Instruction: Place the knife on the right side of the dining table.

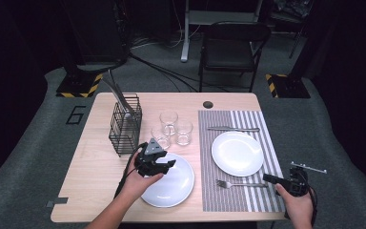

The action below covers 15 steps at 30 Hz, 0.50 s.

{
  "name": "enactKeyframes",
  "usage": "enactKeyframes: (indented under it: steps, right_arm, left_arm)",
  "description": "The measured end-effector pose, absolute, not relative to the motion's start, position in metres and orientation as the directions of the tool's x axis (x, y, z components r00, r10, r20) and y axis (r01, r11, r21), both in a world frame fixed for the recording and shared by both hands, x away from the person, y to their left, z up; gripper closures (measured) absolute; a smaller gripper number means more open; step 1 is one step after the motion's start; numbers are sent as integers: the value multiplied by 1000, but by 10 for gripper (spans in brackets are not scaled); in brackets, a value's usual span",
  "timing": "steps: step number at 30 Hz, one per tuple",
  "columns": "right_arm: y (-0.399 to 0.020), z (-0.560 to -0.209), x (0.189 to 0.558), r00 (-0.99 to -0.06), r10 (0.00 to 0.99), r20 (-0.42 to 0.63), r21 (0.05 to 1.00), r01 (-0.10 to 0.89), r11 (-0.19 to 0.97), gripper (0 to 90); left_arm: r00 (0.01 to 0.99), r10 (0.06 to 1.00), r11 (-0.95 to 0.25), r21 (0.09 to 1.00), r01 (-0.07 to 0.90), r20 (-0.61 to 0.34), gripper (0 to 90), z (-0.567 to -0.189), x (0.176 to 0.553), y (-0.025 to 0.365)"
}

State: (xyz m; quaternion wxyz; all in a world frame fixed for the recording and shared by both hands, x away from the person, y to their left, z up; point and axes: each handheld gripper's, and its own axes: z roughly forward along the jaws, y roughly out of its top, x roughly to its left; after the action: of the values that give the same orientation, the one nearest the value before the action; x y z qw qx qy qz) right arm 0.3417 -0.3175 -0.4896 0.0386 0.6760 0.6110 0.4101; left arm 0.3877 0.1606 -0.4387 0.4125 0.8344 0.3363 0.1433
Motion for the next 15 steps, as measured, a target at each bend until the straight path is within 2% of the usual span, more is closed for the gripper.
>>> enactKeyframes:
  steps: [4, 15]
  right_arm:
    - [-314, -486, 342, -106, 858, 503, 564, 793, -233, 653]
    - [-300, -473, 342, -167, 863, 476, 591, 788, -173, 628]
  left_arm:
    - [727, 685, -421, 789, 448, -47, 479, -437, 388, 161]
    - [716, 697, -422, 787, 450, -36, 470, -429, 388, 171]
